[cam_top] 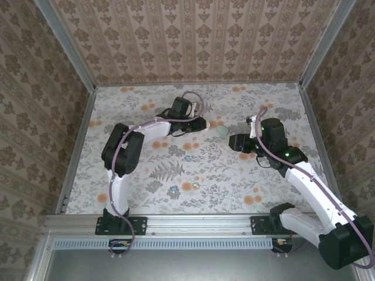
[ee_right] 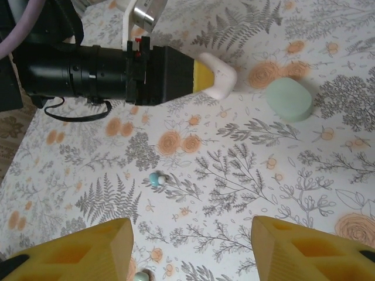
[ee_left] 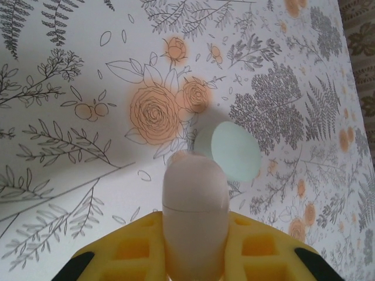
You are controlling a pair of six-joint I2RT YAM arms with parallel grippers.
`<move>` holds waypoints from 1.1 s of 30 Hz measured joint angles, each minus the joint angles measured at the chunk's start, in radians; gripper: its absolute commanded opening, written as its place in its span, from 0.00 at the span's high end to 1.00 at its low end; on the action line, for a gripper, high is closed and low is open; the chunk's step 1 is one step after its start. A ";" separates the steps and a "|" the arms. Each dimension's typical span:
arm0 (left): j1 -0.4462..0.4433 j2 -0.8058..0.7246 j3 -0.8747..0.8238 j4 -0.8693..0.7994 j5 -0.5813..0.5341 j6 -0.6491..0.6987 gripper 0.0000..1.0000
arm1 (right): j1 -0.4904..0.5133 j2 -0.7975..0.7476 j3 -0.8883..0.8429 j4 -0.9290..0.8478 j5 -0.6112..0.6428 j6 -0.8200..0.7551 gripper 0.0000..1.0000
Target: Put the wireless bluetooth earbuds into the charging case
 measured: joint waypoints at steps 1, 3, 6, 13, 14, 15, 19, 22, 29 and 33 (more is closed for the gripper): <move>0.002 0.014 0.011 0.000 0.005 -0.011 0.91 | -0.003 0.011 0.000 0.000 0.001 0.000 0.42; 0.006 0.038 0.024 0.000 0.010 -0.036 0.89 | -0.009 0.036 0.000 0.000 0.001 0.000 0.42; 0.007 0.065 0.027 0.006 0.019 -0.074 0.88 | -0.014 0.082 0.000 -0.006 0.001 -0.001 0.42; 0.012 0.092 0.031 0.009 0.030 -0.118 0.74 | -0.017 0.136 0.000 -0.017 -0.007 -0.001 0.42; 0.012 0.092 0.032 0.003 0.027 -0.118 0.73 | -0.018 0.137 0.000 -0.016 -0.007 -0.002 0.42; 0.013 0.092 0.035 -0.003 0.023 -0.118 0.70 | -0.018 0.139 0.000 -0.014 -0.008 -0.002 0.41; 0.014 0.091 0.037 -0.049 -0.008 -0.102 0.60 | -0.021 0.186 0.009 0.002 -0.006 -0.025 0.40; 0.023 0.088 0.037 -0.090 -0.030 -0.076 0.57 | -0.022 0.267 0.056 -0.002 -0.005 -0.071 0.40; 0.045 -0.019 0.005 -0.157 -0.082 -0.003 0.43 | -0.025 0.532 0.305 -0.079 0.055 -0.285 0.35; 0.050 -0.163 -0.080 -0.143 -0.088 0.031 0.43 | -0.025 0.698 0.458 -0.158 0.095 -0.437 0.31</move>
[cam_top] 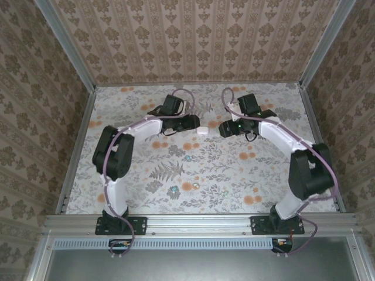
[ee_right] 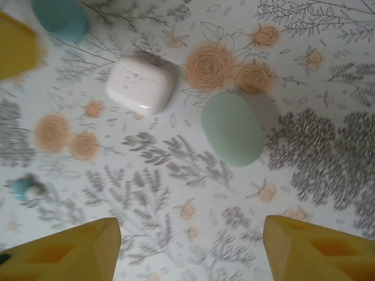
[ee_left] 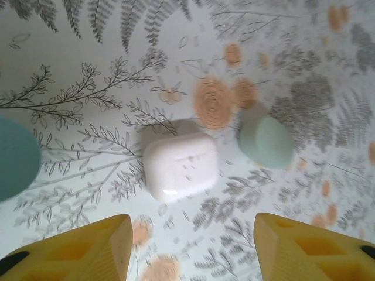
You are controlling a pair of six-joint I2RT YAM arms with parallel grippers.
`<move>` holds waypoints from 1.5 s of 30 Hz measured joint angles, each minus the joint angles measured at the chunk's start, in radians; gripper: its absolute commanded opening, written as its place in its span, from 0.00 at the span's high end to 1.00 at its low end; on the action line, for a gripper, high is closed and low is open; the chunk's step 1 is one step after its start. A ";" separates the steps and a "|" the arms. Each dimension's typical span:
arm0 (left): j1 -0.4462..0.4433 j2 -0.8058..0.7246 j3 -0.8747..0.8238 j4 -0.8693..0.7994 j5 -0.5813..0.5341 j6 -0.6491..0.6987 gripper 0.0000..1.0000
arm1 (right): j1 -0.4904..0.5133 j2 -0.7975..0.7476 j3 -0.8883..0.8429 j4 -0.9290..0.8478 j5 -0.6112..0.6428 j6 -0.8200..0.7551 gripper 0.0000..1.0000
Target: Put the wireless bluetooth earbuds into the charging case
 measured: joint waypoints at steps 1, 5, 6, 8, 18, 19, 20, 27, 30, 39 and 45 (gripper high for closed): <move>0.001 -0.037 -0.026 0.010 -0.002 0.004 0.43 | 0.000 0.036 0.029 -0.016 0.005 -0.036 0.31; 0.001 -0.192 -0.156 0.069 -0.022 0.015 0.43 | 0.000 0.161 0.110 -0.067 0.027 -0.179 0.29; 0.002 -0.228 -0.188 0.080 -0.029 0.019 0.43 | 0.000 0.190 0.127 -0.080 0.034 -0.208 0.28; 0.003 -0.302 -0.258 0.101 -0.046 0.025 0.43 | 0.000 0.236 0.156 -0.098 0.052 -0.246 0.26; 0.044 -0.659 -0.555 0.138 -0.145 0.038 0.41 | 0.000 0.396 0.312 -0.150 0.069 -0.322 0.31; 0.048 -0.679 -0.571 0.139 -0.150 0.038 0.40 | 0.000 0.406 0.325 -0.155 0.068 -0.325 0.32; 0.054 -0.703 -0.591 0.140 -0.157 0.038 0.40 | 0.000 0.418 0.337 -0.159 0.066 -0.328 0.33; 0.074 -0.776 -0.632 0.142 -0.175 0.045 0.39 | 0.003 0.468 0.367 -0.192 0.063 -0.336 0.45; 0.073 -0.776 -0.632 0.142 -0.174 0.045 0.39 | 0.005 0.472 0.369 -0.193 0.068 -0.338 0.57; 0.073 -0.775 -0.632 0.162 -0.133 0.042 0.39 | 0.027 0.304 0.152 -0.101 0.016 -0.278 0.64; 0.073 -0.768 -0.625 0.217 -0.083 0.013 0.36 | 0.082 -0.054 -0.084 0.034 -0.050 -0.222 0.65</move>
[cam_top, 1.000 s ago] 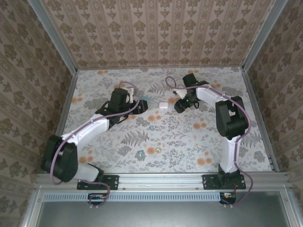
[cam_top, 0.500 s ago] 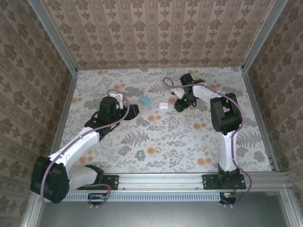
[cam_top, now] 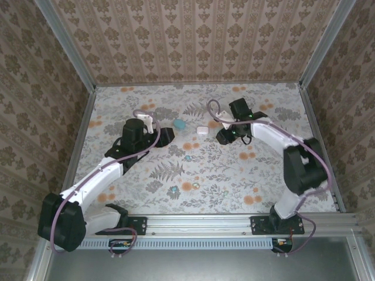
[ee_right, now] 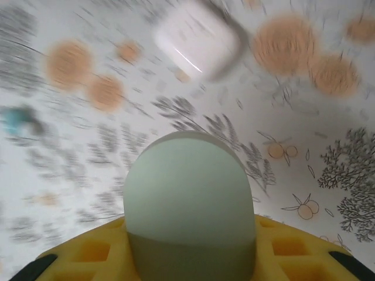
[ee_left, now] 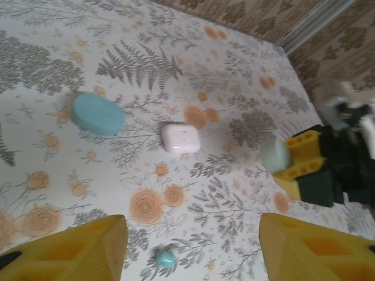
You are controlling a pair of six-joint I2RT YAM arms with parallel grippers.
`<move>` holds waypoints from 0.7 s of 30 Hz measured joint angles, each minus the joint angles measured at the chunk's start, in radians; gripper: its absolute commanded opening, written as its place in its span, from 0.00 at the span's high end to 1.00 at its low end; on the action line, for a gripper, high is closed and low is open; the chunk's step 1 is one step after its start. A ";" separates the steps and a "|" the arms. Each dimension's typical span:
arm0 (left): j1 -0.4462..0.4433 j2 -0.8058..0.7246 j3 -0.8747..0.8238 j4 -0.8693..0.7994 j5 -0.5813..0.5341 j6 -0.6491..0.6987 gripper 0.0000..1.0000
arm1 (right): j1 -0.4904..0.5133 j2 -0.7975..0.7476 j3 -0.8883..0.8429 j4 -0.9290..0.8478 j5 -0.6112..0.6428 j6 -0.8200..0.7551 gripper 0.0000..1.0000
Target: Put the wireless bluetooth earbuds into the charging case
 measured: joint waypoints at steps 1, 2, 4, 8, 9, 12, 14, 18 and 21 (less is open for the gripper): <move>0.000 0.009 0.010 0.002 0.016 -0.010 0.36 | 0.013 -0.053 -0.028 0.027 -0.007 0.004 0.65; 0.000 0.021 0.025 0.004 0.035 -0.019 0.36 | 0.030 -0.115 -0.061 0.057 -0.015 0.008 0.65; -0.001 0.055 0.071 0.004 0.078 -0.039 0.35 | 0.056 -0.215 -0.115 0.108 -0.035 0.016 0.66; -0.044 0.093 0.153 0.024 0.130 -0.079 0.33 | 0.094 -0.400 -0.228 0.211 -0.073 0.025 0.66; -0.066 0.098 0.171 0.028 0.138 -0.087 0.32 | 0.096 -0.441 -0.256 0.242 -0.084 0.026 0.66; -0.133 0.113 0.226 0.031 0.157 -0.105 0.30 | 0.099 -0.523 -0.317 0.314 -0.097 0.026 0.66; -0.170 0.120 0.251 0.033 0.163 -0.115 0.27 | 0.099 -0.550 -0.338 0.343 -0.105 0.023 0.66; -0.225 0.135 0.272 0.052 0.174 -0.128 0.26 | 0.103 -0.560 -0.345 0.369 -0.113 0.017 0.66; -0.243 0.174 0.295 0.051 0.186 -0.132 0.27 | 0.114 -0.563 -0.345 0.375 -0.113 0.013 0.66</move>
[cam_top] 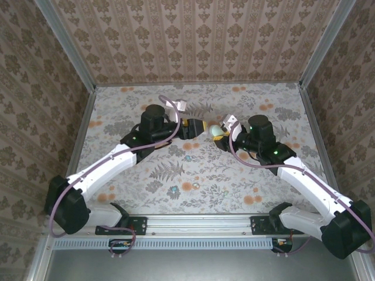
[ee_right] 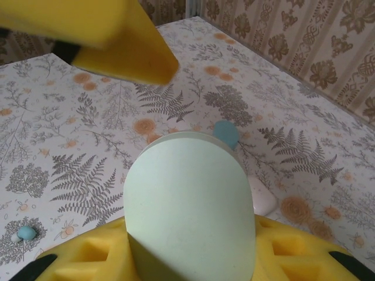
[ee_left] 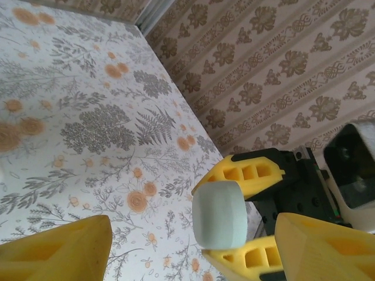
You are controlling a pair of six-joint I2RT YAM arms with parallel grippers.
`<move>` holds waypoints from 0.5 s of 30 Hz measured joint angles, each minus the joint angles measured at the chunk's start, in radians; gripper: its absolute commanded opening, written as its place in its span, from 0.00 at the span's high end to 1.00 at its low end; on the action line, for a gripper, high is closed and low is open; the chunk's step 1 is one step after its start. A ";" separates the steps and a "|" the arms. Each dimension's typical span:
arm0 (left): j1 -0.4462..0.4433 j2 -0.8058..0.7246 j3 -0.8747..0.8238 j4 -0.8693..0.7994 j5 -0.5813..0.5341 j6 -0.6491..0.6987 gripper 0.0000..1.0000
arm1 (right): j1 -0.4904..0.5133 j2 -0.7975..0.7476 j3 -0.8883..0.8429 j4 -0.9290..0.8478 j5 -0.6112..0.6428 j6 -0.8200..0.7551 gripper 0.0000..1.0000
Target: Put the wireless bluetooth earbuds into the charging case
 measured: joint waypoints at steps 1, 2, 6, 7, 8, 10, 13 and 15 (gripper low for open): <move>-0.005 0.014 0.007 0.000 0.003 0.000 0.27 | 0.004 -0.001 -0.001 0.005 0.000 -0.002 0.66; -0.009 0.029 0.013 -0.001 0.006 -0.001 0.27 | 0.008 -0.001 -0.001 0.011 0.000 -0.003 0.66; -0.026 0.063 0.035 -0.008 0.021 -0.003 0.30 | 0.014 -0.001 -0.006 0.026 0.000 -0.006 0.66; -0.027 0.068 0.041 -0.006 0.027 -0.003 0.31 | 0.014 -0.001 -0.008 0.028 0.000 -0.006 0.66; -0.031 0.075 0.049 -0.007 0.032 -0.003 0.33 | 0.014 -0.001 -0.008 0.030 -0.001 -0.006 0.66; -0.039 0.087 0.060 -0.007 0.040 -0.001 0.38 | 0.018 -0.001 -0.008 0.040 -0.006 -0.006 0.65; -0.043 0.100 0.072 -0.011 0.050 0.003 0.41 | 0.018 -0.001 -0.008 0.047 -0.011 -0.006 0.65; -0.045 0.103 0.077 -0.016 0.055 0.012 0.48 | 0.018 -0.001 -0.008 0.047 -0.015 -0.006 0.65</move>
